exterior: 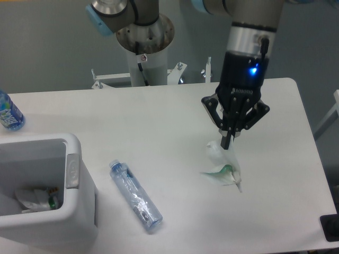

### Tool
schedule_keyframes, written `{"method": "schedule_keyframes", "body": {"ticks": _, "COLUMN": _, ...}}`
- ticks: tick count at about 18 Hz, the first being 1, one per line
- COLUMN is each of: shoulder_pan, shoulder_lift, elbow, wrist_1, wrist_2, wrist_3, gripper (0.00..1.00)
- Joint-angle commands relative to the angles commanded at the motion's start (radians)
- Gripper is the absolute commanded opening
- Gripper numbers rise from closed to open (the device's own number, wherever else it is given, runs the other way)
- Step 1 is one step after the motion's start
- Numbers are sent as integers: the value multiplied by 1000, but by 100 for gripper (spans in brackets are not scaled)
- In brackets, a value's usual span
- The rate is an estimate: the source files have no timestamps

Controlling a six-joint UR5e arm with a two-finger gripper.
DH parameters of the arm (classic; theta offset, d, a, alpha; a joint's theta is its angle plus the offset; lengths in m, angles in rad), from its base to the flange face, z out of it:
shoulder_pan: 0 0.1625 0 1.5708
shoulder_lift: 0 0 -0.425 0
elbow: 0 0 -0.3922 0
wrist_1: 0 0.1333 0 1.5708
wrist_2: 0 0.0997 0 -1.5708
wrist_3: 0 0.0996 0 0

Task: Place the trash in the trash can
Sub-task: 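Lift the crumpled paper and carry it over the white bin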

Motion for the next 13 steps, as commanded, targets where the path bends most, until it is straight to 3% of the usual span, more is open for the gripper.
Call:
{"method": "schedule_keyframes", "body": {"ticks": 4, "shoulder_pan": -58, "shoulder_lift": 3, "elbow": 22, "wrist_1": 2, "wrist_2": -9, "wrist_3": -98, "gripper": 0}}
{"method": "schedule_keyframes", "body": {"ticks": 10, "shoulder_pan": -190, "shoulder_lift": -8, "elbow": 29, "wrist_1": 3, "wrist_2": -9, "wrist_3": -126, "gripper": 0}}
{"method": "schedule_keyframes", "body": {"ticks": 13, "shoulder_pan": -270, "shoulder_lift": -29, "elbow": 25, "wrist_1": 54, "wrist_2": -9, "wrist_3": -126, "gripper": 0}}
